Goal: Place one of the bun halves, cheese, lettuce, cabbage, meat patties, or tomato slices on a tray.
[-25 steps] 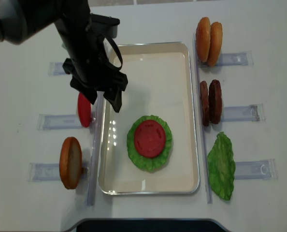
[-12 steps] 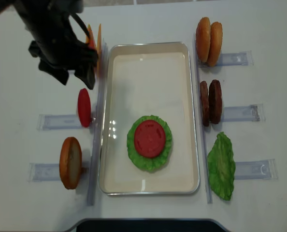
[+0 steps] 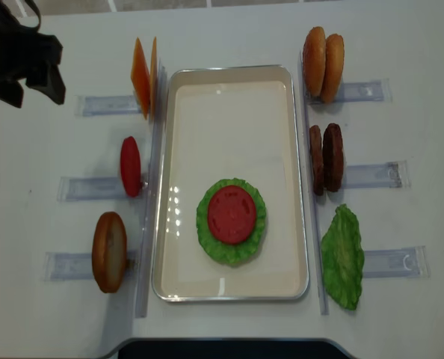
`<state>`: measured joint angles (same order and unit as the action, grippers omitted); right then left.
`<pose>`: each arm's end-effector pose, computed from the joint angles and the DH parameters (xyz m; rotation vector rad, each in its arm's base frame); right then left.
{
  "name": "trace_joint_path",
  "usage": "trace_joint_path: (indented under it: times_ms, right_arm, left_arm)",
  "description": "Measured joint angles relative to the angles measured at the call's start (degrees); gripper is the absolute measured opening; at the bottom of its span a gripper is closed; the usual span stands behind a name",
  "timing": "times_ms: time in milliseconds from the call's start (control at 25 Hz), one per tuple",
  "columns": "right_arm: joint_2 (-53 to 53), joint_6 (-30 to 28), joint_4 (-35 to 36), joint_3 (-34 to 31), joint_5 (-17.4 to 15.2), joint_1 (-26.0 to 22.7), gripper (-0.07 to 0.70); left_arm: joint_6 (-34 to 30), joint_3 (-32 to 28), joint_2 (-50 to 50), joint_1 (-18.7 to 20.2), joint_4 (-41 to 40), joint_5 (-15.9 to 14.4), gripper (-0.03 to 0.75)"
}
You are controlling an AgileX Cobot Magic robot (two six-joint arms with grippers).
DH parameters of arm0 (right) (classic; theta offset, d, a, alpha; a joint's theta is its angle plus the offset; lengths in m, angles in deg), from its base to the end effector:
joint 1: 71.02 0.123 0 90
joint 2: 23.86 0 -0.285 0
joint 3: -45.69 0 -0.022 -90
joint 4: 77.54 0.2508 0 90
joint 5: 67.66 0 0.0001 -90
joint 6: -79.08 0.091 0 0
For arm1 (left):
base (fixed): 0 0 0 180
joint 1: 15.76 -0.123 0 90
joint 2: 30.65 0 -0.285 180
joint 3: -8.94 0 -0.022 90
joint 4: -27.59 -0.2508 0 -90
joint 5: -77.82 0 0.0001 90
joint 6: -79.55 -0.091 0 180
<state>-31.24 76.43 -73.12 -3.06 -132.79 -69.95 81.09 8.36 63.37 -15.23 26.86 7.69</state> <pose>-0.0092 0.0062 0.2705 -0.0760 2.1133 0.0769 0.2956 -0.0016 0.3213 -0.0214 2.8748 0.0111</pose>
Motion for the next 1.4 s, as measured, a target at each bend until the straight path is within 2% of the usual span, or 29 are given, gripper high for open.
trace_joint_path:
  times_ms: [440,760,1400]
  right_arm:
    - [0.0,0.0,0.0,0.0,0.0,0.0,0.425]
    - [0.0,0.0,0.0,0.0,0.0,0.0,0.425]
    - [0.0,0.0,0.0,0.0,0.0,0.0,0.425]
  left_arm:
    - [-1.5,0.0,-0.8,-1.1,-4.6,-0.1,0.555]
    - [-1.5,-1.6,-7.3,-1.2,-4.7,-0.3,0.541]
    - [1.4,-32.8,-29.0,-1.2,-3.8,-0.5,0.538]
